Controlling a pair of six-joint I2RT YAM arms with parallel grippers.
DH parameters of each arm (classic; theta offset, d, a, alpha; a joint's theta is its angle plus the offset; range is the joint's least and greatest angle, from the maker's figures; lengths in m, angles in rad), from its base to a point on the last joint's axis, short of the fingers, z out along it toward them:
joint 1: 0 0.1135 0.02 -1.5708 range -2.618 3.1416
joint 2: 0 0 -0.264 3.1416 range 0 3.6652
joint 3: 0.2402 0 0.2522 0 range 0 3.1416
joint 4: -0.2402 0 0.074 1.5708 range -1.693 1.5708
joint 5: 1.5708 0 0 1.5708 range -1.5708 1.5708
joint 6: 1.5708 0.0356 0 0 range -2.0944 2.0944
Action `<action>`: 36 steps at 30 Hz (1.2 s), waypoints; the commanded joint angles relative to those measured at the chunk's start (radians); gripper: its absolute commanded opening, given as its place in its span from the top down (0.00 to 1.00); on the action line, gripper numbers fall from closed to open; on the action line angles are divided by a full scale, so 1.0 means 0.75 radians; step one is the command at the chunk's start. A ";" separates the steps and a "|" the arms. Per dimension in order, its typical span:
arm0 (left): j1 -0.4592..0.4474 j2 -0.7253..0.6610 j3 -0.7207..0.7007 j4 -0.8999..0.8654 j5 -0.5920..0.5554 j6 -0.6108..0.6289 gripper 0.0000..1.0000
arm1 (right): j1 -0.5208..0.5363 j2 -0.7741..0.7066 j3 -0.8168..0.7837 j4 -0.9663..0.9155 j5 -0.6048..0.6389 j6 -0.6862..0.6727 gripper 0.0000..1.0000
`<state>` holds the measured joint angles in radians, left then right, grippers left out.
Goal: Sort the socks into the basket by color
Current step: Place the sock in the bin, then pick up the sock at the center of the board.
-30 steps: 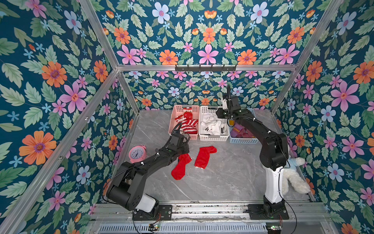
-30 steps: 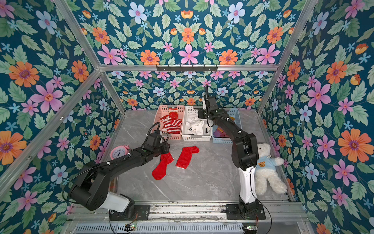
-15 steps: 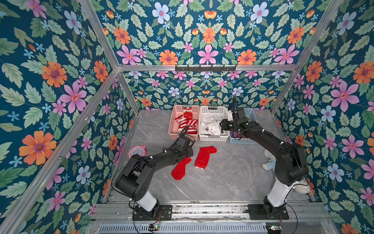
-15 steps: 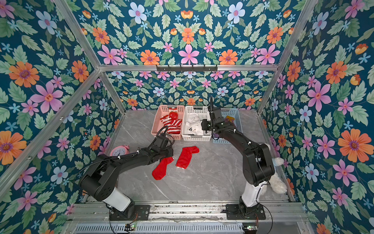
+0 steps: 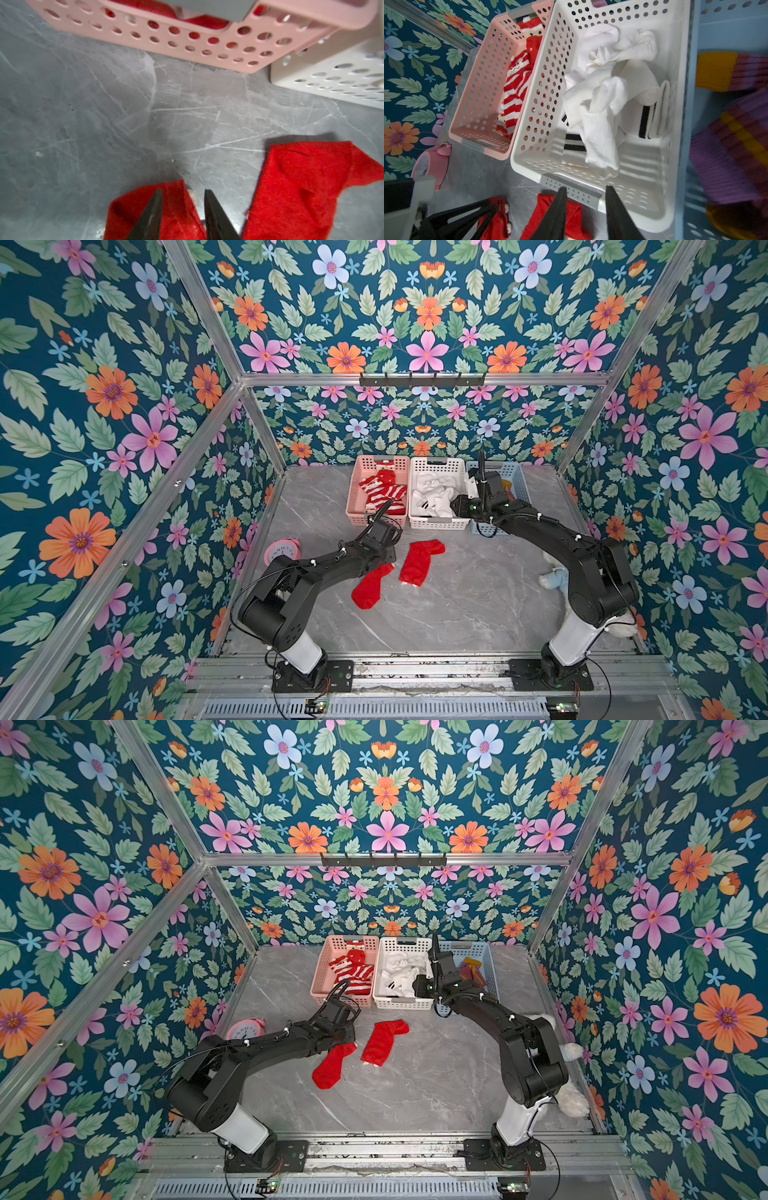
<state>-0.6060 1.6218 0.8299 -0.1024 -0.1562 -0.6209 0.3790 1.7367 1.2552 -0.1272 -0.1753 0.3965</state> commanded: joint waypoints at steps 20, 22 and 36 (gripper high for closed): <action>-0.013 0.033 0.055 -0.065 -0.016 0.011 1.00 | 0.022 -0.084 -0.111 0.078 0.017 0.059 0.66; -0.014 -0.014 0.063 -0.067 -0.020 0.011 1.00 | 0.024 -0.092 -0.125 0.075 0.021 0.056 0.66; 0.021 -0.267 0.216 -0.076 -0.052 0.062 1.00 | 0.024 -0.258 -0.239 0.068 0.050 0.054 0.66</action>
<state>-0.5987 1.4368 0.9802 -0.1722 -0.1848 -0.5900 0.3965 1.5551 1.0843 -0.0803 -0.1532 0.4343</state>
